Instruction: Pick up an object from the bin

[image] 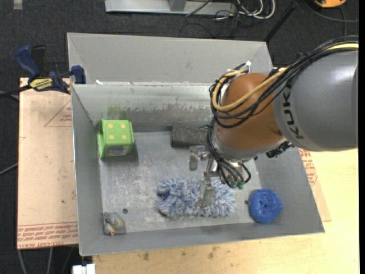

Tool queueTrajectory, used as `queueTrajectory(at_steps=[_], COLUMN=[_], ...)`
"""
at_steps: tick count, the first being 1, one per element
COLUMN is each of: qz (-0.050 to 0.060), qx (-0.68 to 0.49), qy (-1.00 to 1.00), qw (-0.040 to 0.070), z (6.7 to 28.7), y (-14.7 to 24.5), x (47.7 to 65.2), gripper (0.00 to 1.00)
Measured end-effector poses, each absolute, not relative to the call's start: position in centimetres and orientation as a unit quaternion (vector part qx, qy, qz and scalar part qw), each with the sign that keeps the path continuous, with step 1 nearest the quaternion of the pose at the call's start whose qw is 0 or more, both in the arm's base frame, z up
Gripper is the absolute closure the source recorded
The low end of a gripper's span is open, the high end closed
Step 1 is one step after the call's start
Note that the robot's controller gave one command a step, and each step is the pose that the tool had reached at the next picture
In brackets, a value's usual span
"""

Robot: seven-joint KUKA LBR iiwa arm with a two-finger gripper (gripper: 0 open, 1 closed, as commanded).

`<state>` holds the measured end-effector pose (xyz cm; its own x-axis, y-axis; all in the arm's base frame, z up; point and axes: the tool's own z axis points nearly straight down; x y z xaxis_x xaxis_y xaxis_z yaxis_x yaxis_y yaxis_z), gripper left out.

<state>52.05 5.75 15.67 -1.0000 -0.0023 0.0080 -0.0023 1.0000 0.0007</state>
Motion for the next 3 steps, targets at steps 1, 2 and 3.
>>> queueTrajectory(at_steps=[1, 2, 3], qz=[-0.001, -0.001, -0.001], qx=[0.000, 0.037, 0.007], qy=[-1.000, -0.999, -1.000], qw=[0.000, -0.002, -0.001], z=[16.1, 11.2, 7.0], y=[5.7, 5.9, 5.9], x=[52.2, 51.0, 51.0], gripper=[0.00, 0.00, 1.00])
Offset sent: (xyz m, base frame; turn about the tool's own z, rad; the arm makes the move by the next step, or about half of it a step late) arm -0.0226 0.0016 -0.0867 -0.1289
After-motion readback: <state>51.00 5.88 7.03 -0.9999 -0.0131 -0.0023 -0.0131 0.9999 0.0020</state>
